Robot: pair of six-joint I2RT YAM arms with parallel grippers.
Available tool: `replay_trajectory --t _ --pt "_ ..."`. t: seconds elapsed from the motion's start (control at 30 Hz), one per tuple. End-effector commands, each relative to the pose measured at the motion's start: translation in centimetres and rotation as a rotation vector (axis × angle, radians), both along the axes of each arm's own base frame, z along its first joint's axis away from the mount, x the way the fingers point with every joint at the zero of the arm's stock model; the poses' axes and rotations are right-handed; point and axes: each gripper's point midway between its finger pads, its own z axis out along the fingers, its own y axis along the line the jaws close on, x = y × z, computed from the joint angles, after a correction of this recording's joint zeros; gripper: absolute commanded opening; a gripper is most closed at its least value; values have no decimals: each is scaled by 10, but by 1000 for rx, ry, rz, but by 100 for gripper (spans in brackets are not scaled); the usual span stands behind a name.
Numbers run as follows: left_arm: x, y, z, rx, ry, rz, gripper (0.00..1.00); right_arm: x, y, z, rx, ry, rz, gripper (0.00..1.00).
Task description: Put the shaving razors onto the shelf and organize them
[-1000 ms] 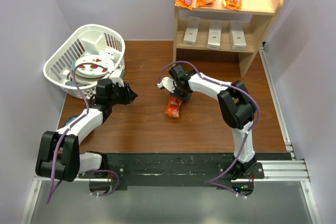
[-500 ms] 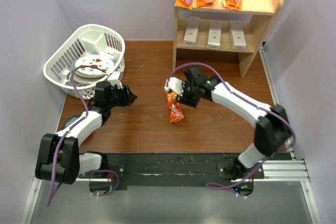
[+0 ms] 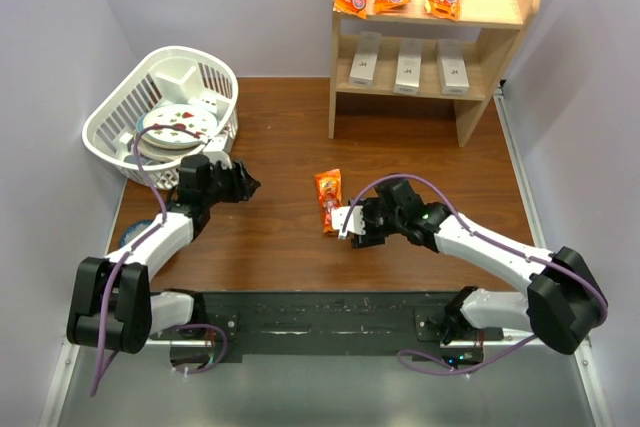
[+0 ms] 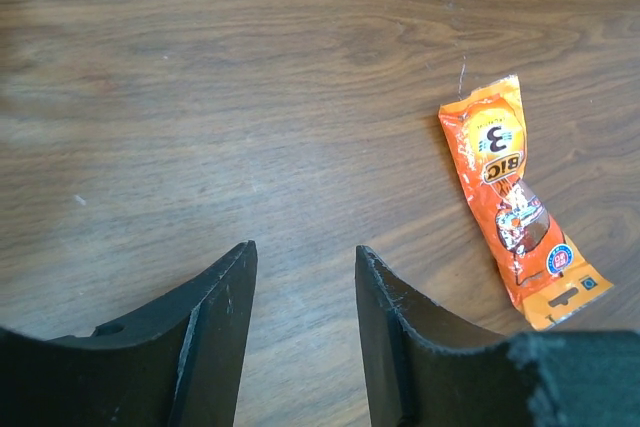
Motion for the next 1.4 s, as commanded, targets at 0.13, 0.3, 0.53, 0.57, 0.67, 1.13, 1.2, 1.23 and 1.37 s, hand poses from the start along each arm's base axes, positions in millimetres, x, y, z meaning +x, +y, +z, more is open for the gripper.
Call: replay_trajectory --t 0.13,0.3,0.53,0.57,0.67,1.13,1.2,1.23,1.37 --pt "6 15 11 -1 -60 48 50 6 39 8 115 -139 87 61" --pt "5 20 7 0 -53 62 50 9 49 0 100 -169 129 59" --pt "6 23 6 6 -58 68 51 9 50 -19 43 -161 173 55" --pt "5 24 5 5 -55 70 51 10 49 -22 33 -163 170 55" --pt "6 26 4 6 -56 78 51 12 50 -28 30 -175 177 53" --pt "10 30 -6 22 -27 87 51 25 58 -59 -31 -231 215 31" --pt "11 30 -5 22 -30 87 51 29 56 -60 -47 -246 200 21" --pt "12 30 -6 22 -29 87 51 32 57 -59 -48 -257 194 18" --pt "13 29 -5 14 -29 88 51 40 60 -40 -23 -314 183 1"
